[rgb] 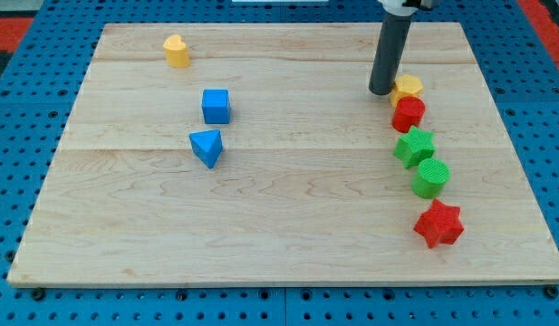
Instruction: Keep blue cube on the top of yellow hexagon
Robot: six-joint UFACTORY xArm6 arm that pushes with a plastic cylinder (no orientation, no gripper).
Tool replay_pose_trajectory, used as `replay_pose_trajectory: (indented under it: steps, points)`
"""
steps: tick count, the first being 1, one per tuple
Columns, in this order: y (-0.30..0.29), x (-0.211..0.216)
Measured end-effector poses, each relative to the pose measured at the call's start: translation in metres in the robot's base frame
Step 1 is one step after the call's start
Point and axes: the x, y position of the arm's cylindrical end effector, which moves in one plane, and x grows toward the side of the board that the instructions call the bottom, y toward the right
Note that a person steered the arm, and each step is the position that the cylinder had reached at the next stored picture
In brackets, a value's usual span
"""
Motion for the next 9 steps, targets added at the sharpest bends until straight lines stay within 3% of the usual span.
replay_pose_trajectory:
  steps: [2, 5, 6, 7, 9]
  points:
    - [-0.005, -0.035]
    - [-0.237, -0.034]
    - [-0.293, -0.007]
    - [-0.314, 0.038]
    - [-0.242, 0.036]
